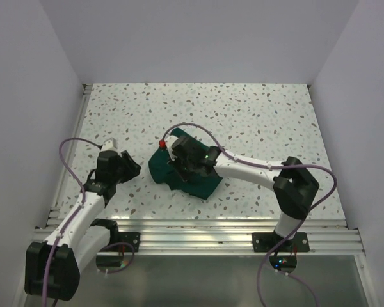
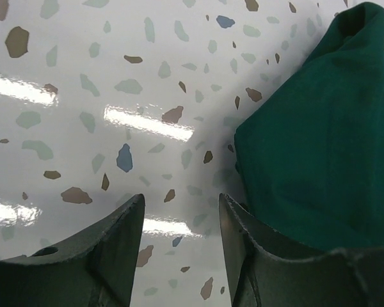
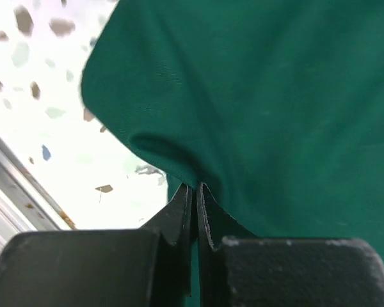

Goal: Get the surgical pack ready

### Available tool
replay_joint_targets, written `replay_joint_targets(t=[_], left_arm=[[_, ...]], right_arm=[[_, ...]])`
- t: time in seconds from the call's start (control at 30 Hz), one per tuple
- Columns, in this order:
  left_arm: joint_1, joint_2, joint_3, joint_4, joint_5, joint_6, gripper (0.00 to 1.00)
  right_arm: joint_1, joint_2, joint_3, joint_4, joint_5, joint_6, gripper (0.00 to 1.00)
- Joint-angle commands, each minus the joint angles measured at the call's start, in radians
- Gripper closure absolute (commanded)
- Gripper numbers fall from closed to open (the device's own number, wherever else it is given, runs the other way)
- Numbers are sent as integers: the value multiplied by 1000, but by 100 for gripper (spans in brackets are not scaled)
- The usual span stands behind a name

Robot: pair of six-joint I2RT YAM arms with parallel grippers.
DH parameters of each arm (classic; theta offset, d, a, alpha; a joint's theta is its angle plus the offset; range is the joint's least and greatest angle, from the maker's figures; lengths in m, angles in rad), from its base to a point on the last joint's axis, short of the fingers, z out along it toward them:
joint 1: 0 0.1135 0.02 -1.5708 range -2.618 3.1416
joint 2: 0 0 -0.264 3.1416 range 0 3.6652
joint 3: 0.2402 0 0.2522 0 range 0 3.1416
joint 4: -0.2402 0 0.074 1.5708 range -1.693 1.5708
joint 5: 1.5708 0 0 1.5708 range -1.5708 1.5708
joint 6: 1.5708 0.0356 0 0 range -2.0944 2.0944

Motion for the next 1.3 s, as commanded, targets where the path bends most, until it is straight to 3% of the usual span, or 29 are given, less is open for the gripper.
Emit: replay_joint_targets(t=[0.0, 0.37, 0.7, 0.87, 1.0, 1.27], left_arm=[[6, 1, -37, 127, 96, 29, 46], [6, 0, -128, 311, 250, 22, 42], [4, -8, -217, 528, 368, -64, 43], [4, -20, -232, 604, 426, -84, 43], [-2, 18, -235, 669, 461, -109, 43], [-97, 96, -221, 747, 478, -113, 41]], right_arm=[[-81, -76, -29, 113, -229, 82, 100], [-300, -2, -102, 270, -639, 266, 100], [-376, 85, -107, 304, -678, 301, 98], [-389, 87, -113, 295, -669, 290, 87], [-397, 85, -118, 298, -664, 289, 86], [-405, 100, -110, 302, -673, 295, 85]])
